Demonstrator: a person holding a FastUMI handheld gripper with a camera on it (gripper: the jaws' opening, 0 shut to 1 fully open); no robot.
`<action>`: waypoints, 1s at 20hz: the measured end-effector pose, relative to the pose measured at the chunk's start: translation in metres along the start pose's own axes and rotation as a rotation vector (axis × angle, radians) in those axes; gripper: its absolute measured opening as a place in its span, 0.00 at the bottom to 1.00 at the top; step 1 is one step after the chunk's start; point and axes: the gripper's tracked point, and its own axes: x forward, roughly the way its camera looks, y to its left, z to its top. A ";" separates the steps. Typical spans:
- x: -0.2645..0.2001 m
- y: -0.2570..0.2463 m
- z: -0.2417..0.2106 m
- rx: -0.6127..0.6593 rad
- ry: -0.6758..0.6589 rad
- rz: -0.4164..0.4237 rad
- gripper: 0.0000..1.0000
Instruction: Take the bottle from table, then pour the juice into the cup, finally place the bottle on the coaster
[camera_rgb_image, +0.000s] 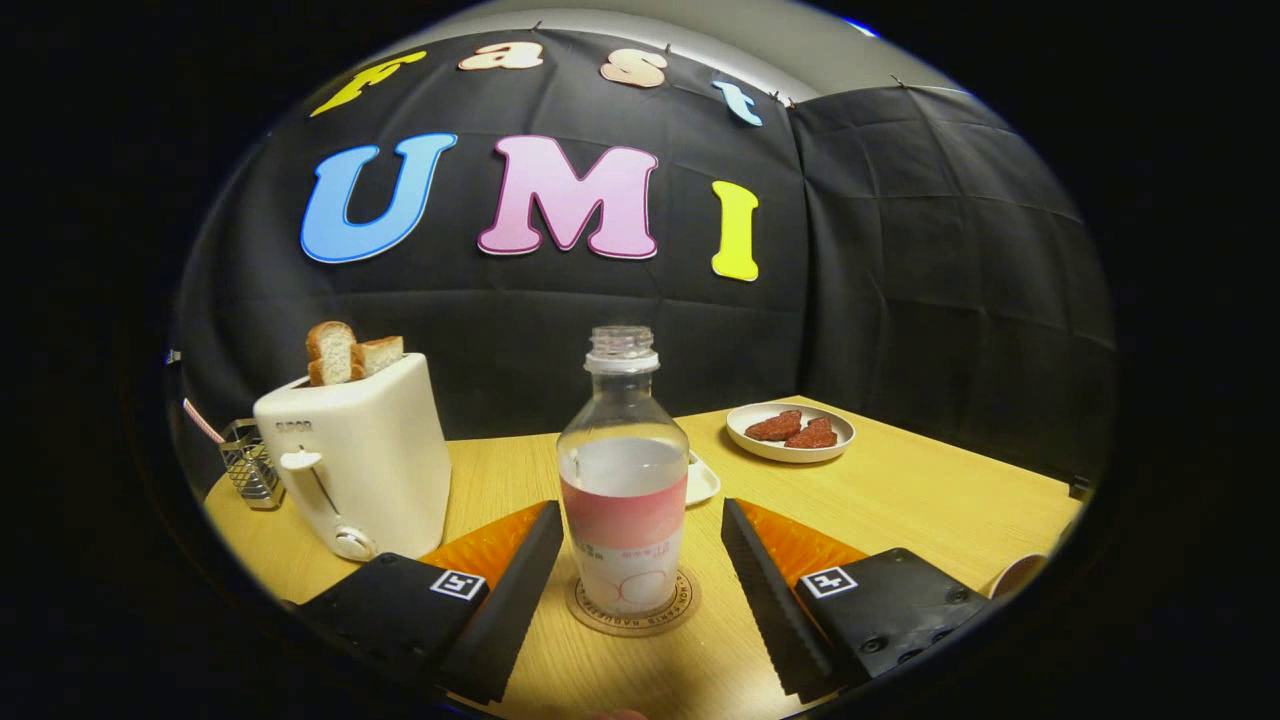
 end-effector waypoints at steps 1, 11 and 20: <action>-0.009 -0.001 0.004 0.001 -0.004 0.005 0.98; -0.103 -0.013 0.060 -0.026 -0.077 0.152 0.98; -0.180 -0.047 0.149 -0.023 -0.161 0.314 0.97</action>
